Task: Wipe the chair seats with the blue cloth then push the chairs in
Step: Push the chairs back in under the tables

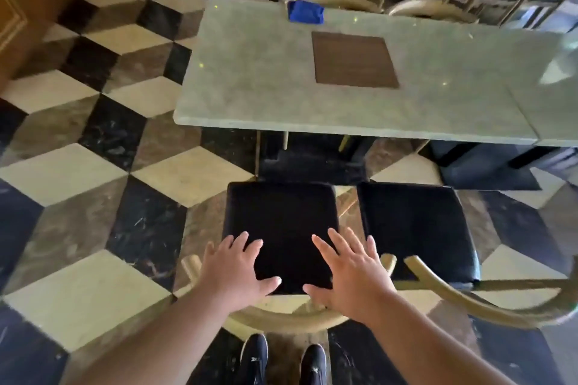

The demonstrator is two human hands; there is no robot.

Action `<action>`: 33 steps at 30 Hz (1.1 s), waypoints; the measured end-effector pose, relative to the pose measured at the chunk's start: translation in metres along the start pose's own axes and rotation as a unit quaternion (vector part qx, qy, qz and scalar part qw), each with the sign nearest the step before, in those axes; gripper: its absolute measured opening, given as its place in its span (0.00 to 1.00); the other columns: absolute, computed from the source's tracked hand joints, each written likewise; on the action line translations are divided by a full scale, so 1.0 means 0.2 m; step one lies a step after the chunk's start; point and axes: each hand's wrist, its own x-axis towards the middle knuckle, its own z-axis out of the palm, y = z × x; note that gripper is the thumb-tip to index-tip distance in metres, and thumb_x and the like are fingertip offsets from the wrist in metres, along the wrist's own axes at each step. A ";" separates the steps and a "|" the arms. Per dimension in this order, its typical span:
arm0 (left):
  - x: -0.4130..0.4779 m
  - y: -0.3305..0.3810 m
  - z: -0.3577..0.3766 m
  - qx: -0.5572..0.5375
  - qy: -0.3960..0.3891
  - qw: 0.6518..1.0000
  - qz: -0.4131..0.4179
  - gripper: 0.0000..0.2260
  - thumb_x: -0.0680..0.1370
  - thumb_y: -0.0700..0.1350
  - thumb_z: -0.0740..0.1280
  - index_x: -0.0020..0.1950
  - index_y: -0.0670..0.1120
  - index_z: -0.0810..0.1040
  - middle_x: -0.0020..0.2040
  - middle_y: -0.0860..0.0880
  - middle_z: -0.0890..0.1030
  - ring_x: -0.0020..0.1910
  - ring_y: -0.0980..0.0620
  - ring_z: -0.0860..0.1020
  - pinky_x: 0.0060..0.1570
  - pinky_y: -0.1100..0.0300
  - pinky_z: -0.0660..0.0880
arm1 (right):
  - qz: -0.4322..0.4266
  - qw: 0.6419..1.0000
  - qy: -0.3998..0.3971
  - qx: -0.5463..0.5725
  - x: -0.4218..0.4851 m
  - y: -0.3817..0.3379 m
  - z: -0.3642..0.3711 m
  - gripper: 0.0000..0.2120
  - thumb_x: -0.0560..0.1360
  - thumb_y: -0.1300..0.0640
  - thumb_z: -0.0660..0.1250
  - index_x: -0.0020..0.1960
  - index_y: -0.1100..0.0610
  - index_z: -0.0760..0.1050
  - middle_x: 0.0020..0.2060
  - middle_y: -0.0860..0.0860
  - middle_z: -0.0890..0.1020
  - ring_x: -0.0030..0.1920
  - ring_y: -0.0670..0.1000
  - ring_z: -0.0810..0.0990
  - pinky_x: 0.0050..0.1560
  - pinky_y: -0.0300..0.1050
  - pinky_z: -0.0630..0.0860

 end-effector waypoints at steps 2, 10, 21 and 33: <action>0.06 0.01 0.17 -0.018 -0.040 0.999 -0.010 0.47 0.74 0.80 0.54 0.87 0.57 0.51 0.88 0.50 0.51 0.86 0.44 0.53 0.81 0.38 0.56 | -0.027 0.999 -0.042 -0.018 0.08 0.04 0.15 0.48 0.70 0.19 0.43 0.82 0.41 0.33 0.84 0.51 0.43 0.83 0.59 0.37 0.79 0.69 0.38; 0.14 0.05 0.36 0.048 -0.138 0.989 0.017 0.56 0.60 0.89 0.35 0.77 0.64 0.71 0.69 0.53 0.82 0.63 0.45 0.82 0.55 0.46 0.74 | -0.027 0.983 -0.171 0.052 0.20 0.11 0.39 0.50 0.63 0.17 0.41 0.82 0.35 0.47 0.78 0.45 0.67 0.74 0.57 0.70 0.68 0.61 0.73; 0.12 0.16 0.34 0.087 -0.268 0.958 0.058 0.18 0.68 0.52 0.66 0.58 0.62 0.78 0.44 0.55 0.80 0.41 0.51 0.77 0.41 0.51 0.70 | -0.112 0.959 -0.258 0.037 0.24 0.15 0.35 0.58 0.55 0.08 0.48 0.76 0.39 0.67 0.67 0.46 0.80 0.63 0.56 0.80 0.56 0.54 0.78; 0.16 0.15 0.36 0.104 -0.279 0.953 0.048 0.20 0.65 0.56 0.64 0.55 0.60 0.81 0.42 0.55 0.81 0.40 0.51 0.79 0.39 0.53 0.76 | -0.184 0.962 -0.191 -0.056 0.21 0.18 0.42 0.15 0.68 0.35 0.62 0.47 0.43 0.77 0.35 0.43 0.79 0.35 0.48 0.78 0.33 0.45 0.74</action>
